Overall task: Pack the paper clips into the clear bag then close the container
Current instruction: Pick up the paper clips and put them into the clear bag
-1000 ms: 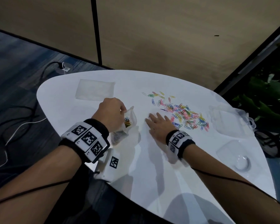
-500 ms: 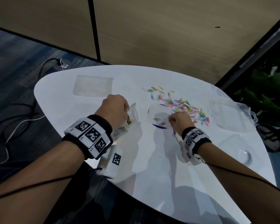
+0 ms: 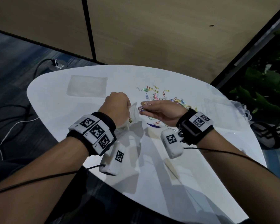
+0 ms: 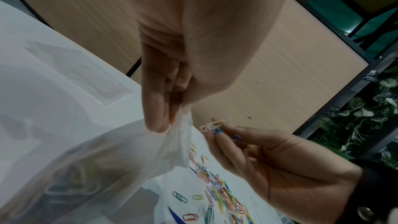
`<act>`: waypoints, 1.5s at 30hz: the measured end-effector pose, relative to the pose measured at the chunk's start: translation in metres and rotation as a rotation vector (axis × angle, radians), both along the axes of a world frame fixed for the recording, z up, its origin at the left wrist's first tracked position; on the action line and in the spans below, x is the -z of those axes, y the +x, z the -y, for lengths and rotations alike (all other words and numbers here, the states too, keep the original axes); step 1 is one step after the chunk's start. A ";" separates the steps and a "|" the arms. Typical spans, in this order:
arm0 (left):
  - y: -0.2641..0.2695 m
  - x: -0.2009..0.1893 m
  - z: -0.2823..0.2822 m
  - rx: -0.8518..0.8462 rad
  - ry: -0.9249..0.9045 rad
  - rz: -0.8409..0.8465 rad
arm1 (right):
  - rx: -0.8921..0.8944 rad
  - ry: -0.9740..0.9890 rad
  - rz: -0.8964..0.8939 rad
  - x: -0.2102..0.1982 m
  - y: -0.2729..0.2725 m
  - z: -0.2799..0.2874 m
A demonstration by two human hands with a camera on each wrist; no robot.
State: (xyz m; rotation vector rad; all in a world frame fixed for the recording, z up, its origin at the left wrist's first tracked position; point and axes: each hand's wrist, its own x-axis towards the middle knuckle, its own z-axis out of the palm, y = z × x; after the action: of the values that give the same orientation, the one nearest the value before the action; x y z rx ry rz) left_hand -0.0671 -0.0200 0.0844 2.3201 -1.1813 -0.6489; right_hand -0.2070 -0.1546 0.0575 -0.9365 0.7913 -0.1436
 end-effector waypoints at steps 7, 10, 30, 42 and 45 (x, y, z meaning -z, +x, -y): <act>-0.008 0.005 0.010 0.008 -0.021 -0.038 | -0.008 -0.351 -0.111 0.016 0.017 -0.035; -0.008 0.009 0.012 0.020 -0.029 -0.052 | -0.039 -0.535 -0.211 0.024 0.019 -0.036; 0.001 0.008 0.007 -0.038 -0.036 -0.051 | -0.930 -1.388 -0.727 0.073 -0.012 -0.001; 0.002 0.014 0.004 0.000 -0.019 -0.033 | -0.736 -1.648 -1.078 0.131 -0.104 0.068; 0.004 0.015 0.005 0.006 -0.019 -0.029 | -0.628 -1.668 -1.003 0.129 -0.096 0.075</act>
State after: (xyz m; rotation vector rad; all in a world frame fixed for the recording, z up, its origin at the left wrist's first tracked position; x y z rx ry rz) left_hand -0.0635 -0.0251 0.0696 2.2845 -1.1770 -0.6683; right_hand -0.3034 -0.2292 -0.0711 -2.9302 1.1852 0.3313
